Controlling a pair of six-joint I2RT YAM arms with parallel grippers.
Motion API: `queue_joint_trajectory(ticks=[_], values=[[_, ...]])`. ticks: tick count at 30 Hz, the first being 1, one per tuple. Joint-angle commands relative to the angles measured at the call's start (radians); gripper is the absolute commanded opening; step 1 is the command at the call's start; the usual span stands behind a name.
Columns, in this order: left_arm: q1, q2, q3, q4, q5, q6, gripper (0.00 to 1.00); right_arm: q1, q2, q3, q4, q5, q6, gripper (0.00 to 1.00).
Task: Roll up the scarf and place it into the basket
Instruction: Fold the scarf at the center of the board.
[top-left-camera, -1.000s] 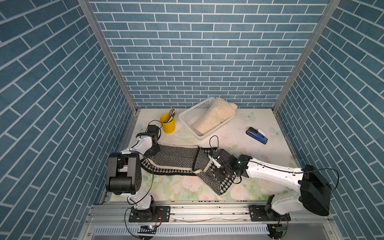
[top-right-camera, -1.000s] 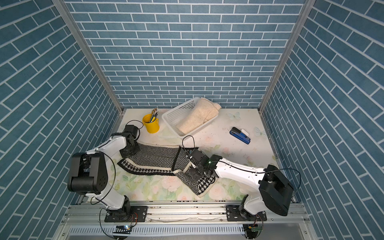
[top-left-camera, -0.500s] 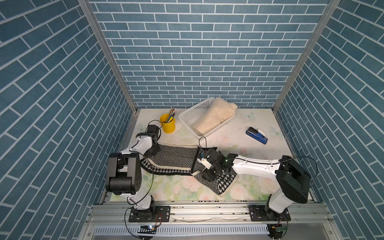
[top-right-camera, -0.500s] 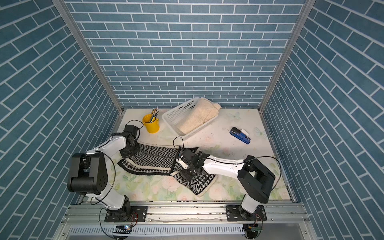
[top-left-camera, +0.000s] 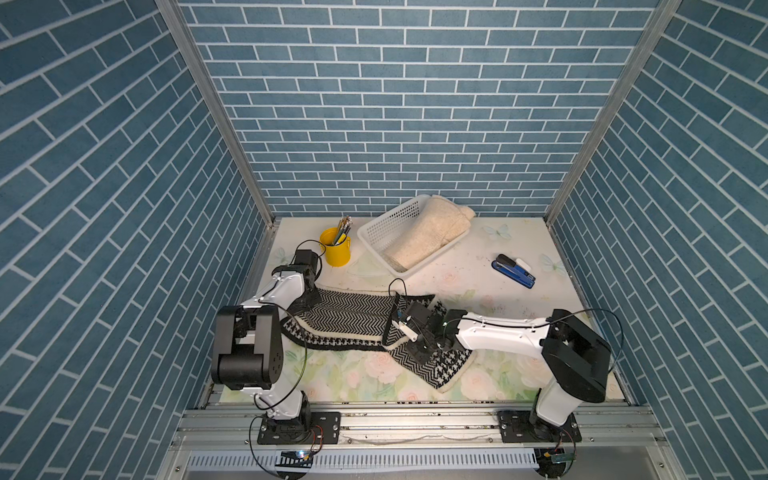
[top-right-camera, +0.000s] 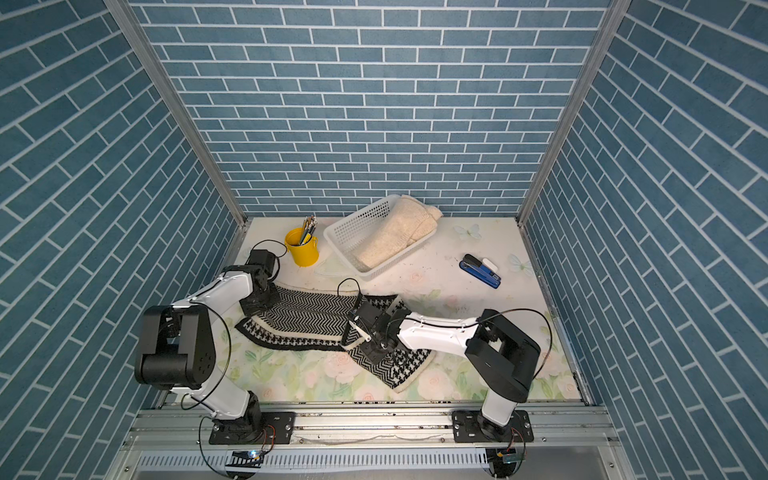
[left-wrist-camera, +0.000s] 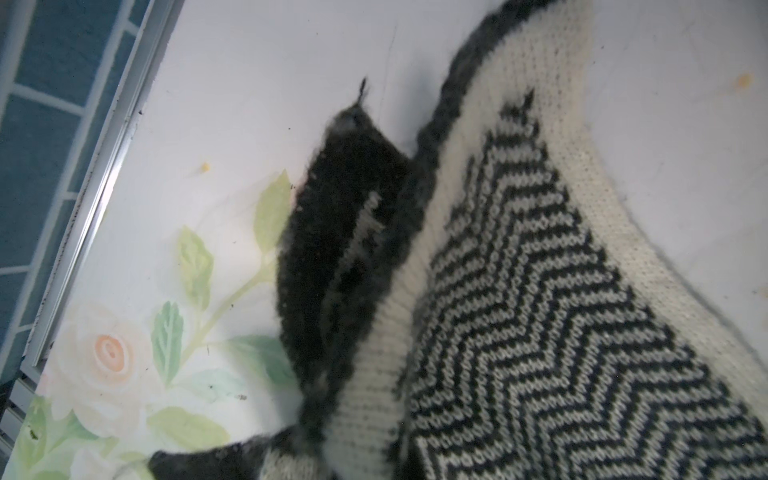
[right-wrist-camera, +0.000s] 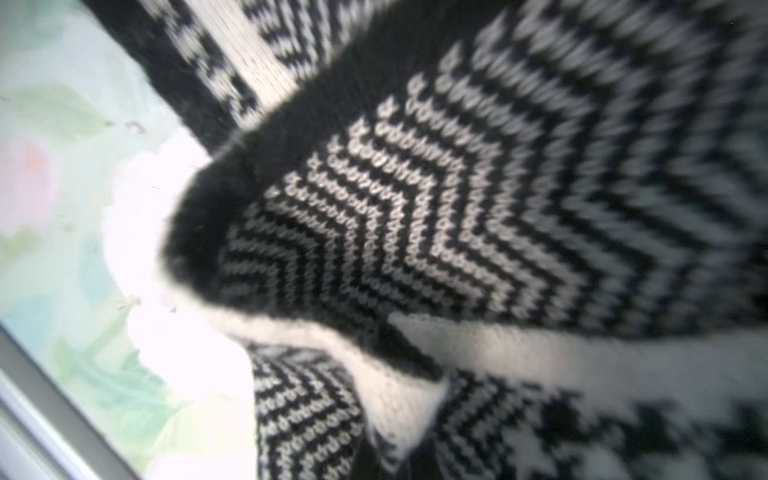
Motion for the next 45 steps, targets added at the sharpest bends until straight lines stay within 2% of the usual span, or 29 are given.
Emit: queue_joint_trajectory(ticks=[1, 4, 8, 12, 16, 17, 19, 22, 23, 24, 26, 31, 34, 42, 45], values=[[0.002, -0.015, -0.006, -0.007, -0.004, 0.006, 0.00, 0.003, -0.122, 0.051, -0.114, 0.084, 0.033, 0.00], [0.002, -0.014, -0.006, -0.006, -0.006, 0.005, 0.00, -0.040, -0.196, 0.069, -0.212, 0.145, 0.061, 0.00], [0.002, -0.018, -0.003, -0.007, -0.004, 0.002, 0.00, -0.265, -0.262, 0.010, -0.307, 0.278, 0.086, 0.00], [0.002, -0.020, 0.000, -0.005, 0.007, 0.003, 0.00, -0.533, -0.240, -0.044, -0.334, 0.430, 0.043, 0.00], [0.002, -0.021, 0.000, -0.007, 0.007, 0.008, 0.00, -0.697, -0.191, -0.024, -0.315, 0.495, 0.023, 0.00], [0.002, -0.021, 0.001, -0.008, 0.007, 0.009, 0.00, -0.726, -0.177, -0.027, -0.301, 0.512, 0.018, 0.12], [0.002, -0.019, 0.000, -0.005, 0.008, 0.008, 0.00, -0.798, -0.132, -0.025, -0.292, 0.563, 0.028, 0.43], [0.002, -0.016, 0.002, -0.005, 0.009, 0.012, 0.00, -0.827, -0.133, -0.003, -0.291, 0.651, 0.052, 0.70], [0.002, -0.015, 0.002, -0.005, 0.011, 0.013, 0.00, -0.828, -0.151, 0.001, -0.286, 0.658, 0.052, 0.73], [0.002, -0.014, 0.003, -0.005, 0.008, 0.012, 0.00, -0.828, -0.174, -0.001, -0.275, 0.651, 0.045, 0.78], [0.002, -0.013, 0.003, -0.004, 0.010, 0.013, 0.00, -0.840, -0.210, -0.004, -0.269, 0.581, 0.040, 0.81], [0.002, -0.012, 0.003, -0.002, 0.018, 0.017, 0.00, -0.892, -0.308, -0.141, -0.133, 0.229, 0.072, 0.81], [0.002, -0.010, 0.003, -0.002, 0.023, 0.019, 0.00, -0.896, -0.343, -0.205, -0.073, 0.106, 0.104, 0.84], [0.002, -0.012, 0.003, -0.002, 0.023, 0.020, 0.00, -0.896, -0.320, -0.328, 0.021, -0.015, 0.143, 0.83], [0.002, -0.013, 0.005, -0.004, 0.021, 0.019, 0.00, -0.896, -0.277, -0.349, 0.040, 0.006, 0.148, 0.82]])
